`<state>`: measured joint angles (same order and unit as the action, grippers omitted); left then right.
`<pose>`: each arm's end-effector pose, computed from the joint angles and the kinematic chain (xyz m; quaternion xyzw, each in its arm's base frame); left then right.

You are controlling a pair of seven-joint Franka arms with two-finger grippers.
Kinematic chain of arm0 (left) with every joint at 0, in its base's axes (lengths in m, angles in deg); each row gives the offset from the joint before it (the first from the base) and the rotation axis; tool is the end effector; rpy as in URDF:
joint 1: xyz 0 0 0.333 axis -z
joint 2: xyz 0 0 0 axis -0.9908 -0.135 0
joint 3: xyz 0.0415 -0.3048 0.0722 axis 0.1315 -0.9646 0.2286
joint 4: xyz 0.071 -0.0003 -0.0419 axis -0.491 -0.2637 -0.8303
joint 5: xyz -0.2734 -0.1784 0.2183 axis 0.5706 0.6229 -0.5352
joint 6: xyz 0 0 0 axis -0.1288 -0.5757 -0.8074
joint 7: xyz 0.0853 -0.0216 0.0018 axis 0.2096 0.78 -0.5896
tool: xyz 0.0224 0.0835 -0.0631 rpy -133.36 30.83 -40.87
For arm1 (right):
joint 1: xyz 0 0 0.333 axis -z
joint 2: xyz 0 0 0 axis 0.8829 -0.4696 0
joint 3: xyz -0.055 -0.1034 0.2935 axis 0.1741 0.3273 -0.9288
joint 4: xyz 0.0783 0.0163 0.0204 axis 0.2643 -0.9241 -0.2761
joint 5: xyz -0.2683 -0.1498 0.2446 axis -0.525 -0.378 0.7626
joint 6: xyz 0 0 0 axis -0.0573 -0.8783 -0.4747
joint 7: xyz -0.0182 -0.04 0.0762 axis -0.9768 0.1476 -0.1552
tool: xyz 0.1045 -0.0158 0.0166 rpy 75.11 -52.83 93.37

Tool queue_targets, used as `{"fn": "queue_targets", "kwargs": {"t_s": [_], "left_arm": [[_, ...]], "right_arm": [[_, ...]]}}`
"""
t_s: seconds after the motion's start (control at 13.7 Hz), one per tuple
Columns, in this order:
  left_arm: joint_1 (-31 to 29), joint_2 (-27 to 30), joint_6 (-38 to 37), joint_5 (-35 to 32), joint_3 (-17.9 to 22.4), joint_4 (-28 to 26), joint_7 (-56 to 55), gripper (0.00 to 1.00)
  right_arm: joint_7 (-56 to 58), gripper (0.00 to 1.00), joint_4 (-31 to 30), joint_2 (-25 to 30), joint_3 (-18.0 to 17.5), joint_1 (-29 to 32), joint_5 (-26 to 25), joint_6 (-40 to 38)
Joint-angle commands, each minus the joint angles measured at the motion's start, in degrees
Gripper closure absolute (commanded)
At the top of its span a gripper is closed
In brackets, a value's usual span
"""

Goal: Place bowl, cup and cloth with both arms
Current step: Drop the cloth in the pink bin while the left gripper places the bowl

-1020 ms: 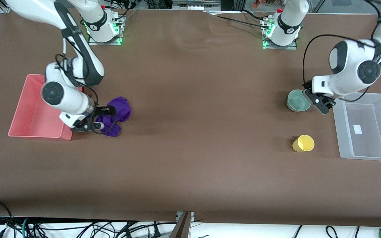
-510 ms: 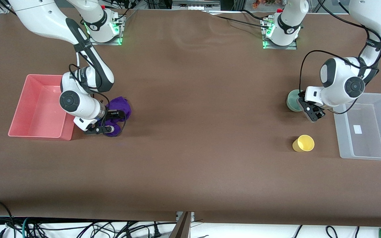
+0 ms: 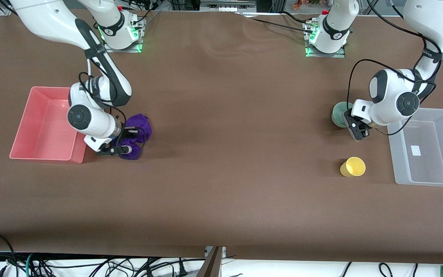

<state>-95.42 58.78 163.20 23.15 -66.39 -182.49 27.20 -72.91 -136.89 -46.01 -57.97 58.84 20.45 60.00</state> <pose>0.5002 0.0439 0.1928 0.8338 -0.5446 -0.0731 0.0531 0.5785 0.1304 0.2388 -0.9961 -0.0479 0.0731 0.0131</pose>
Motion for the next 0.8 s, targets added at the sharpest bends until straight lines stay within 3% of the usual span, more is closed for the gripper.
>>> {"fn": "queue_targets", "kwargs": {"t_s": [0.0,0.07,0.22,0.36,0.51,0.73], "left_arm": [[-0.44,0.42,-0.79,-1.00,-0.31,2.63,3.44,1.00],[-0.53,1.65,-3.32,-1.00,-0.31,4.12,3.62,1.00],[-0.53,2.01,-15.93,-1.17,-0.13,13.14,3.89,1.00],[-0.88,0.88,-28.60,-1.52,0.39,24.38,4.15,1.00],[-3.59,-1.84,-32.52,-7.64,0.31,33.01,8.78,1.00],[-10.79,-7.81,-32.18,-9.17,0.39,41.55,18.80,1.00]], "right_arm": [[2.40,1.00,5.03,6.57,-0.10,2.61,-0.17,-11.59],[3.02,1.00,8.89,7.72,-0.02,3.49,-0.17,-17.99],[6.52,1.00,15.92,8.69,1.38,4.55,-0.35,-28.82],[12.66,1.00,19.63,9.66,5.94,4.73,-0.70,-35.43],[21.35,1.00,19.30,10.54,12.34,4.90,-2.45,-37.99],[27.46,1.00,15.79,10.37,19.57,5.43,-2.02,-38.10]]}}
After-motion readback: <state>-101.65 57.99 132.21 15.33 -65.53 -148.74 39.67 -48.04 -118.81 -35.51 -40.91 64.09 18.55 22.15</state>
